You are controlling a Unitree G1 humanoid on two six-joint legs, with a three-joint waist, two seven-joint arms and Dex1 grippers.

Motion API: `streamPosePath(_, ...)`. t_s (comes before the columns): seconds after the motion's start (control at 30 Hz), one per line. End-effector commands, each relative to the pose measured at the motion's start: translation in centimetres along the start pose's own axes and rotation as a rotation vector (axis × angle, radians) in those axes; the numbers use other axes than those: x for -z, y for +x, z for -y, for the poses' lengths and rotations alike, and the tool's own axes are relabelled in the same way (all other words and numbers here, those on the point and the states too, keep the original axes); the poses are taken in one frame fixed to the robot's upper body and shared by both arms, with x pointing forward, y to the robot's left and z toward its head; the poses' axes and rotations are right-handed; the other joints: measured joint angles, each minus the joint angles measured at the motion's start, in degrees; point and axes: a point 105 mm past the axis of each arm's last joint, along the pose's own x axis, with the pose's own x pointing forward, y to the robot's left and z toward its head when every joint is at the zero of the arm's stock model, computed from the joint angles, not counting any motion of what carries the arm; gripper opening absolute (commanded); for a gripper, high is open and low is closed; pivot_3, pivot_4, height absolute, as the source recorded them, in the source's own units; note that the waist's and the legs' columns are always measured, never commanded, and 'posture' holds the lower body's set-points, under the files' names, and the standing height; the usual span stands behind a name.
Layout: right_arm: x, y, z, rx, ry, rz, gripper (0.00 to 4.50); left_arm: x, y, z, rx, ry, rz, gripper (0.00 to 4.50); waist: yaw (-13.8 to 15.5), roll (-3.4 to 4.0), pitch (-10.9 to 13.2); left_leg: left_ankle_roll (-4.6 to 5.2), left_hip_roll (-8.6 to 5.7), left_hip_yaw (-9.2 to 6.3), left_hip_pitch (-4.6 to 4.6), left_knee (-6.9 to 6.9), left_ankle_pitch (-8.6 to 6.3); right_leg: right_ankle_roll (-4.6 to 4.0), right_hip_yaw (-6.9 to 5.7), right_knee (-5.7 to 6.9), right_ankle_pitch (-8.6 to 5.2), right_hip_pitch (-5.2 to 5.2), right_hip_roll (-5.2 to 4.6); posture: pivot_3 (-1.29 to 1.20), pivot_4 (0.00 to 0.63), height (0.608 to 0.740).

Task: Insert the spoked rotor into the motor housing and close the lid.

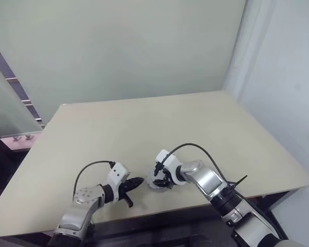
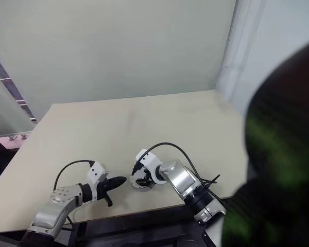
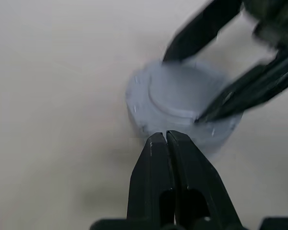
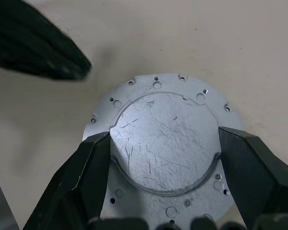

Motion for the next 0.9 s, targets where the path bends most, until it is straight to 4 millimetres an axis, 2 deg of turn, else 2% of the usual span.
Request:
streamPosePath(0.03,3.2,0.2,0.2,0.01,0.041,-0.127,3.22,-0.6,0.9,0.1,0.017,0.033,0.007,0.0,0.04,-0.01,-0.01,0.0,-0.01,0.0,0.0,-0.02,0.0,0.0,0.01,0.0,0.0,0.01,-0.01,0.0,0.0,0.74)
streamPosePath(0.47,3.1,-0.3,0.6,0.013,0.045,-0.129,3.22,-0.2,2.1,0.4,0.055,0.037,-0.01,0.0,0.38,-0.01,-0.01,0.0,-0.09,-0.04,-0.03,-0.07,0.0,0.01,0.01,-0.03,0.0,0.0,-0.05,0.0,0.0,0.74)
streamPosePath(0.67,1.7,-0.8,0.7,-0.007,0.063,-0.045,3.22,-0.3,2.2,0.3,0.061,0.041,-0.007,0.0,0.41,-0.02,-0.01,0.0,-0.11,-0.07,-0.07,-0.08,0.0,0.05,0.01,-0.04,0.02,0.0,-0.06,0.0,0.0,0.74)
streamPosePath(0.87,1.2,-1.3,0.9,-0.014,0.088,-0.017,3.22,-0.4,2.3,0.5,0.07,0.042,-0.005,0.0,0.6,-0.02,0.0,0.0,-0.13,-0.08,-0.13,-0.15,0.0,0.11,0.01,-0.09,0.06,-0.05,-0.07,0.0,0.0,0.74)
streamPosePath(0.9,1.1,-1.5,0.8,-0.025,0.088,-0.018,3.57,-0.4,2.3,0.6,0.072,0.042,-0.004,0.0,0.63,-0.02,0.0,0.0,-0.13,-0.08,-0.15,-0.15,0.0,0.12,0.01,-0.1,0.06,-0.06,-0.07,0.0,0.0,0.74)
